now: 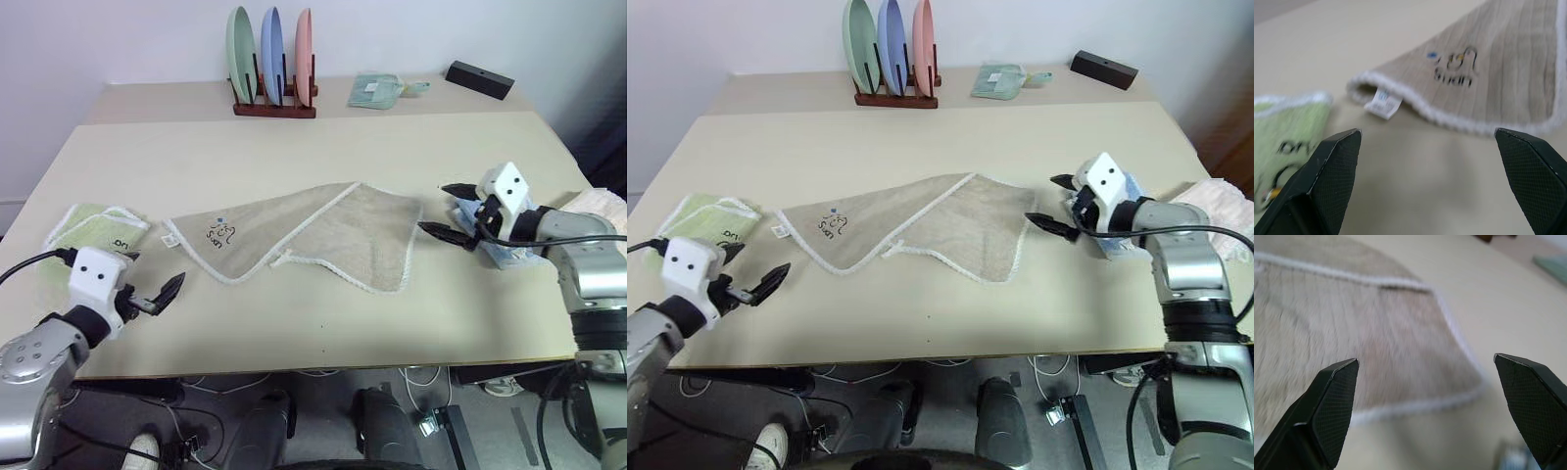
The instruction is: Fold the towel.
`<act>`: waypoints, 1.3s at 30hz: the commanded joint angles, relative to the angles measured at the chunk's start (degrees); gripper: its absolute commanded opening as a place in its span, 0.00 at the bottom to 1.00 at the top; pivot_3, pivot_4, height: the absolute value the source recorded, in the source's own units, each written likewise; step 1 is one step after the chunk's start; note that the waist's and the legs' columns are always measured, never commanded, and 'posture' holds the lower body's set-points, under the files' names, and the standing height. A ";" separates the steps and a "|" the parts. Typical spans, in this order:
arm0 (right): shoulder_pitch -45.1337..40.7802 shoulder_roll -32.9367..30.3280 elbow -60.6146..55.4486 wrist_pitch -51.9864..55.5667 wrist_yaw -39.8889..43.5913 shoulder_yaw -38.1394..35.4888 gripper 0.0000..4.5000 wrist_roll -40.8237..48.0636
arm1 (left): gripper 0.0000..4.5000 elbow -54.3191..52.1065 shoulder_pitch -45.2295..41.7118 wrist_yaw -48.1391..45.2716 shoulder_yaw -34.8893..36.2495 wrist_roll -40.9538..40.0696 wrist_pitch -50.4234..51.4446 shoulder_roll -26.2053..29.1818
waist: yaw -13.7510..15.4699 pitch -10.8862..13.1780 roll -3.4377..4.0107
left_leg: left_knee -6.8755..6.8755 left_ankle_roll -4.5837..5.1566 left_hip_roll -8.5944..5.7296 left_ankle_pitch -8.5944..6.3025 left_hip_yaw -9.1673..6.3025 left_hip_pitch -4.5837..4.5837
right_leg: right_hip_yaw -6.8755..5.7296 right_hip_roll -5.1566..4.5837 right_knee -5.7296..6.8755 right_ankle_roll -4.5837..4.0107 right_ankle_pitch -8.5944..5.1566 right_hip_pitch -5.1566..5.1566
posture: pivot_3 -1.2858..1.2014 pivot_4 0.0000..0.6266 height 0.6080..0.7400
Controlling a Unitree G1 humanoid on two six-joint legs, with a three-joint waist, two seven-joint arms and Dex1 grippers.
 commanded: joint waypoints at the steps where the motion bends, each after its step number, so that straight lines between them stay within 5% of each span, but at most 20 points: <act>1: 1.34 -1.19 -4.86 1.54 0.25 -2.20 1.00 2.09 | 0.99 -0.50 0.38 -1.96 3.46 -1.43 -0.69 1.54 | -0.02 0.00 0.01 | 0.00 0.00 0.00 0.00 0.01 0.00 | 0.01 0.00 0.00 0.00 0.00 0.00 | 0.52 0.24 0.98; 10: 2.69 0.95 -8.56 3.38 -2.35 -1.28 1.00 3.07 | 0.99 -2.20 -2.97 -2.94 -0.33 -2.17 1.58 2.69 | 0.02 0.01 0.01 | 0.00 0.00 0.04 0.00 0.16 0.01 | 0.09 -0.01 -0.01 0.01 0.00 -0.05 | 0.52 0.24 0.98; 18: 5.24 5.06 -14.54 9.24 -4.06 -0.62 1.00 7.28 | 0.99 -7.13 -4.32 -7.00 -15.76 3.79 0.83 7.63 | 0.02 0.00 0.03 | -0.01 0.02 0.03 -0.02 0.18 0.00 | 0.13 0.00 -0.02 0.01 0.00 -0.08 | 0.52 0.24 0.98; 22: 6.88 7.08 -20.25 13.89 -5.22 0.60 1.00 9.85 | 0.99 -4.60 -11.66 -3.71 -25.40 10.50 2.28 7.82 | 0.15 0.01 0.03 | -0.01 0.03 0.04 -0.01 0.20 0.00 | 0.15 0.01 -0.02 0.01 0.00 -0.07 | 0.52 0.24 0.98; 35: 9.40 10.41 -25.89 15.00 -11.17 2.59 1.00 9.16 | 0.99 14.10 -24.35 -3.63 -36.61 21.66 -2.99 6.35 | 0.52 -0.04 0.11 | -0.02 0.02 0.01 0.00 0.21 0.07 | 0.18 0.03 0.03 0.04 0.02 -0.06 | 0.52 0.24 0.98; 39: 9.27 10.48 -25.84 14.26 -11.62 2.70 1.00 8.76 | 0.71 16.11 -25.41 -3.71 -36.07 21.81 -4.13 5.57 | 0.78 -0.06 0.13 | -0.03 0.02 0.02 0.00 0.22 0.12 | 0.19 0.04 0.03 0.05 0.01 -0.04 | 0.52 0.24 0.98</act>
